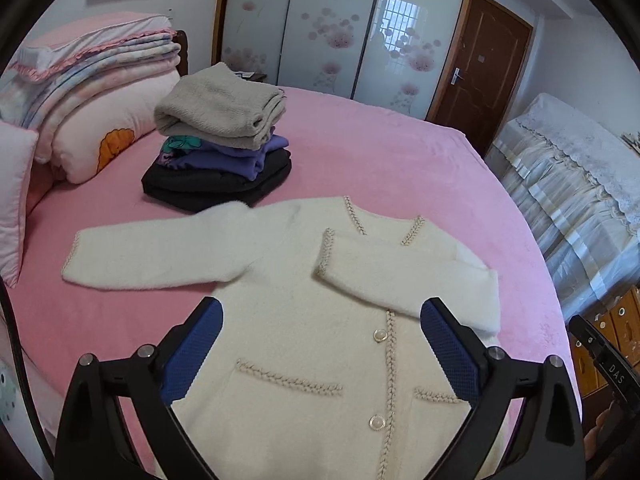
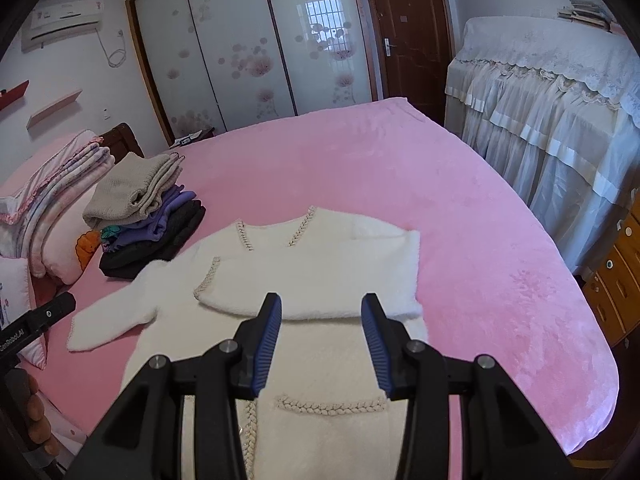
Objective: Fold large clothes
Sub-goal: 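Move the left tool to the other sleeve cuff and grasp it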
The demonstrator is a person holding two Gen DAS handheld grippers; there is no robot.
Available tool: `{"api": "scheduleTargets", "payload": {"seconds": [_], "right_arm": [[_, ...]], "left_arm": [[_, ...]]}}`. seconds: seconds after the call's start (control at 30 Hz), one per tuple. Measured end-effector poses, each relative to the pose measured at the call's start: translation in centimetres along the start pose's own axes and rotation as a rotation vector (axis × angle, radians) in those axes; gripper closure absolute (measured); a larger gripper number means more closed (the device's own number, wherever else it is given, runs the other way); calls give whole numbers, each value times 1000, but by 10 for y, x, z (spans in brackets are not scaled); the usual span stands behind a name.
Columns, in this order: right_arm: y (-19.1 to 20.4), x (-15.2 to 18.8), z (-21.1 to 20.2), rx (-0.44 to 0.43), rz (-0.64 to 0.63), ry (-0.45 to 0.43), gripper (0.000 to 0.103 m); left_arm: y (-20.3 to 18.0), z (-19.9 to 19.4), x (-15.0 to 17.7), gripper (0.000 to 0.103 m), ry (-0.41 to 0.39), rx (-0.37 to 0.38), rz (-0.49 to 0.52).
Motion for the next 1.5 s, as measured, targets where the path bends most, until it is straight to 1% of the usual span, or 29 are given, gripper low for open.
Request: {"api": "scheduleTargets", "payload": {"seconds": [0.13, 0.17, 0.27, 0.37, 0.43, 0.5, 0.6, 0.67, 0.73, 0.83, 0.93, 1.03, 1.1, 1.2, 1.37, 1.5], "right_arm": [[9, 3, -14, 2, -21, -16, 61], [12, 3, -17, 0, -23, -19, 59], [23, 6, -23, -10, -29, -19, 49], [41, 6, -25, -14, -55, -24, 48], [56, 6, -25, -18, -82, -28, 48], [74, 6, -25, -31, -109, -28, 48], [104, 5, -21, -85, -138, -21, 47], [125, 4, -19, -104, -165, -18, 47], [148, 1, -16, -118, -206, -23, 47], [184, -4, -10, -132, -268, -31, 47], [222, -9, -1, -151, -322, -40, 47], [255, -11, 12, -172, -365, -31, 47], [277, -12, 23, -190, -393, -16, 47], [306, -10, 42, -211, -436, 2, 47], [345, 4, 87, -217, -502, 61, 47], [364, 14, 124, -211, -525, 101, 47]], "left_arm": [[29, -14, 3, 4, -17, -21, -16], [36, -17, 4, 4, -20, -27, -18], [57, -27, 5, 4, -18, -32, -27], [81, -38, 2, 4, -36, -73, -32], [100, -45, -1, 4, -54, -98, -38], [118, -51, -5, 4, -62, -107, -50], [144, -56, -13, 4, -74, -125, -64], [161, -57, -18, 4, -85, -148, -74], [179, -55, -23, 4, -93, -170, -99], [207, -49, -30, 4, -101, -180, -155], [229, -29, -34, 4, -87, -177, -235], [251, -1, -32, 4, -66, -188, -328], [264, 22, -27, 4, -46, -199, -395], [276, 61, -15, 4, 1, -189, -489], [300, 119, 7, 4, 54, -179, -613], [331, 151, 18, 5, 46, -189, -720]]}}
Point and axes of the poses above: each gripper's, at about its wrist camera, not at the fingertips, and z roughly the way its jaws point, y to its left, x to its underside, the point moved 7 cm from there along z, roughly the way its jaws point, and after that the axes turned 7 degrees about -z, right-handed, at the moved point
